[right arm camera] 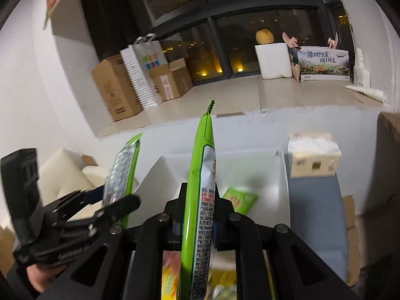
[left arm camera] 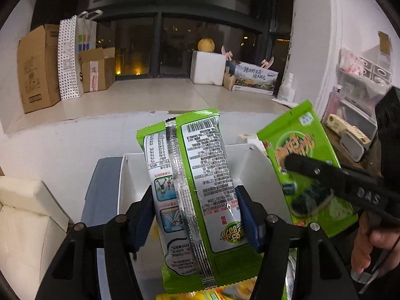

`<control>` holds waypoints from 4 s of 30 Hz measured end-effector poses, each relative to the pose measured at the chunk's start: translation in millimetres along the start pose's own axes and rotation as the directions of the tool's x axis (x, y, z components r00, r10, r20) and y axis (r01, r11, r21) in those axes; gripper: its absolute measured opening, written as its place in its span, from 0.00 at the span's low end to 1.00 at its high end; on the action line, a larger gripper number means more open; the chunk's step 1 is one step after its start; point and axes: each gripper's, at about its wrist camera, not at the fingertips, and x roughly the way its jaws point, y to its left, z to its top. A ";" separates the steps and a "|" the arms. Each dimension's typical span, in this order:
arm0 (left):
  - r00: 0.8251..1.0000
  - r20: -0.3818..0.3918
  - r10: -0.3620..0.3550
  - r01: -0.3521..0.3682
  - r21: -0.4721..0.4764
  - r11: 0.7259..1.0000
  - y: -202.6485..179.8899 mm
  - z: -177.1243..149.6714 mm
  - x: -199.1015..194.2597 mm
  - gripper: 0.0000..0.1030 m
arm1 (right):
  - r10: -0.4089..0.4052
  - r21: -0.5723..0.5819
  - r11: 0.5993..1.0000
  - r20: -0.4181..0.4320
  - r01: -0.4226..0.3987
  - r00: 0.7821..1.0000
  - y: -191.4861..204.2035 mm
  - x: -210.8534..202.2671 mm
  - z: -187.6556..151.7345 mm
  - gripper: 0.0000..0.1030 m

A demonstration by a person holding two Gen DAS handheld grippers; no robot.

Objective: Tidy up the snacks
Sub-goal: 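Grasp a green stick-snack packet with the left gripper while the right gripper drops its packet into the box, then release the green stick packet into the box with the left gripper, then grasp a green stick packet with the right gripper while the left gripper grasps another, then lower both green stick packets into the white box and open both grippers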

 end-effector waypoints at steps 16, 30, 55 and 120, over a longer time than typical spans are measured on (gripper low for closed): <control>0.989 -0.115 0.091 -0.095 -0.025 0.995 26.7 -21.4 53.0 1.00 | -0.127 0.054 0.990 -0.051 0.129 0.991 -37.4 28.3 -3.2 1.00; 0.997 -0.027 0.075 -0.075 0.021 0.997 -19.9 -77.7 -57.5 1.00 | -0.224 0.032 0.974 -0.012 0.224 0.975 -20.5 -88.6 -88.9 1.00; 0.965 -0.234 0.117 -0.138 -0.076 0.988 -60.3 -227.7 -96.1 1.00 | -0.268 0.033 0.956 -0.300 0.291 0.915 -45.0 -11.7 -206.8 0.68; 0.980 -0.150 -0.131 0.139 0.045 0.989 -96.5 -236.5 -95.7 1.00 | -0.176 0.076 0.982 0.003 0.176 0.984 -29.4 -135.5 -192.3 0.67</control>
